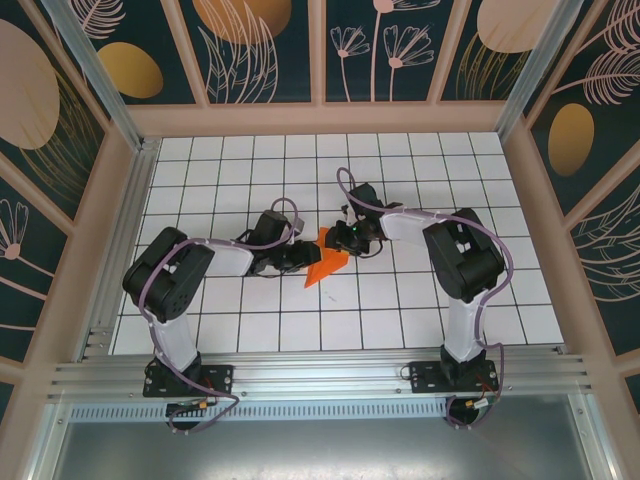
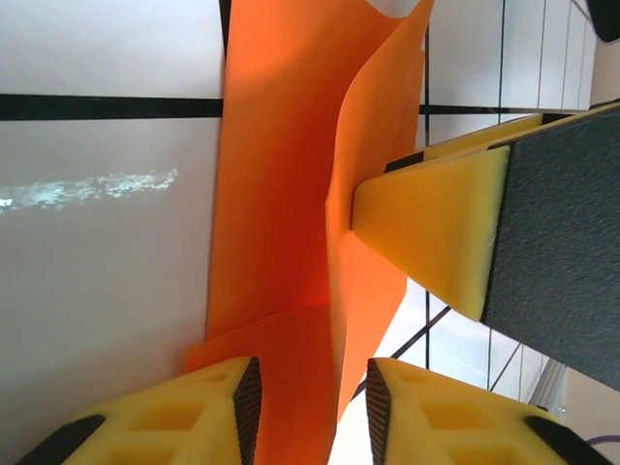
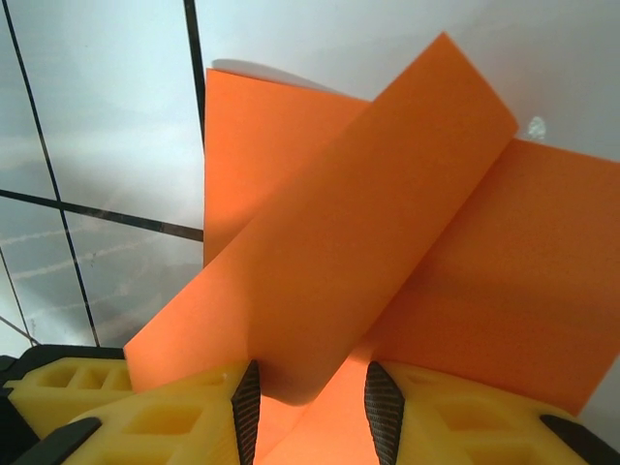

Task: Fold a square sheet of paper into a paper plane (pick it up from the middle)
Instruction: Fourth fold the wing at the center of the table.

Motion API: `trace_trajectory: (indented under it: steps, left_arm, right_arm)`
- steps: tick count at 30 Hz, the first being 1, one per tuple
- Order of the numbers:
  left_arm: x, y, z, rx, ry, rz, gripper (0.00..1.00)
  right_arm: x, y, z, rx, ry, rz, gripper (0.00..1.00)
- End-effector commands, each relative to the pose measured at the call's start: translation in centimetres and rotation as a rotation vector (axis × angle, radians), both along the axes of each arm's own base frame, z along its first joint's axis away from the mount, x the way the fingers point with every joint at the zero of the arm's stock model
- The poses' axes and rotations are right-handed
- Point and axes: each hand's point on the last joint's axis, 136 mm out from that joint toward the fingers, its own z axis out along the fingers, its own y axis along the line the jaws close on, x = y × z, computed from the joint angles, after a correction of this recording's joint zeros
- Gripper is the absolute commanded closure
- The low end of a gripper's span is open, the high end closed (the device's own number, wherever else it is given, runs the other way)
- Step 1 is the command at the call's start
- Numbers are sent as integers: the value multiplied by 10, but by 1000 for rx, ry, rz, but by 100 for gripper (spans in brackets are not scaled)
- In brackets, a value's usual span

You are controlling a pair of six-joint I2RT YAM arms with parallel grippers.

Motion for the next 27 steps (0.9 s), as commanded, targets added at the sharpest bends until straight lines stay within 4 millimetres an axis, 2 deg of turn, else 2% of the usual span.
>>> trace_trajectory:
  steps: [1,7,11,15,20,27]
  left_arm:
    - [0,2,-9,42,10,-18,68]
    - [1,8,-23,99,53,7,85]
    - [0,5,-26,77,78,19,92]
    - [0,0,-24,38,86,12,94]
    - [4,-4,-15,19,69,6,88]
    - [8,-2,-5,26,42,12,76]
  right_arm:
    - [-16,-29,-47,-169,105,-64,61]
    - [-20,-35,-52,-193,122,-82,60]
    - [-22,-37,-55,-207,126,-82,58]
    - [-23,-42,-59,-234,133,-85,58]
    - [-24,-48,-62,-263,132,-91,57]
    - [-27,-59,-68,-325,144,-112,59]
